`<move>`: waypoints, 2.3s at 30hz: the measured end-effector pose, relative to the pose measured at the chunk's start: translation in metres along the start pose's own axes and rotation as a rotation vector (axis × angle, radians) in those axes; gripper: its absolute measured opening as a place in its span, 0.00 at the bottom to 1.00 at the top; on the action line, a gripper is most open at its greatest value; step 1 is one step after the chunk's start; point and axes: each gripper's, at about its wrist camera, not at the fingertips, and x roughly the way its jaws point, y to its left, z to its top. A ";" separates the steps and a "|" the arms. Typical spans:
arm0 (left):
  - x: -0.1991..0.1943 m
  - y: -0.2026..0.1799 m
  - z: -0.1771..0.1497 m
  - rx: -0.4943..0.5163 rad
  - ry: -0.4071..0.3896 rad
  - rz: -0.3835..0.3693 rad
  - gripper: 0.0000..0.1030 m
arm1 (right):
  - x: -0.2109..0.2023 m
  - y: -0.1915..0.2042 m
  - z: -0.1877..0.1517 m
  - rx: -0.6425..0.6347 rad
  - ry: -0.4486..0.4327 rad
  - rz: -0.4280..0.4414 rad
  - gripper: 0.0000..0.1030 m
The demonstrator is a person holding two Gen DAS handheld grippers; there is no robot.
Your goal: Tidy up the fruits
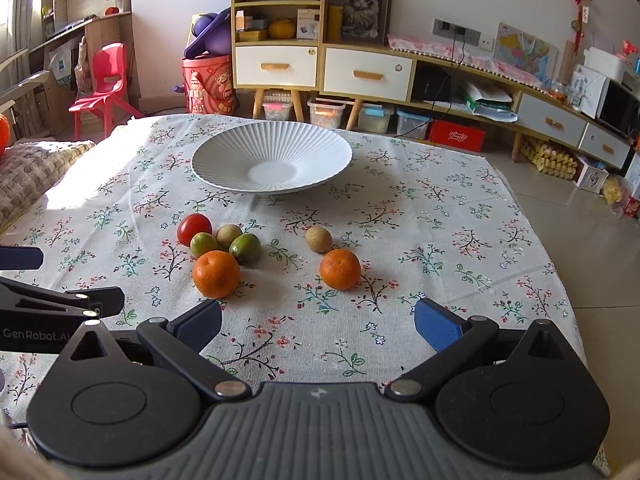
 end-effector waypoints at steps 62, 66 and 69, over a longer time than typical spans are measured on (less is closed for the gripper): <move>0.096 0.002 0.027 0.063 -0.121 -0.196 0.20 | 0.084 -0.016 0.016 -0.009 0.035 0.024 0.30; 0.093 0.003 0.029 0.057 -0.105 -0.195 0.20 | 0.080 -0.016 0.024 -0.002 0.022 0.024 0.30; 0.087 0.003 0.033 0.059 -0.099 -0.193 0.20 | 0.075 -0.016 0.032 0.002 -0.001 0.032 0.30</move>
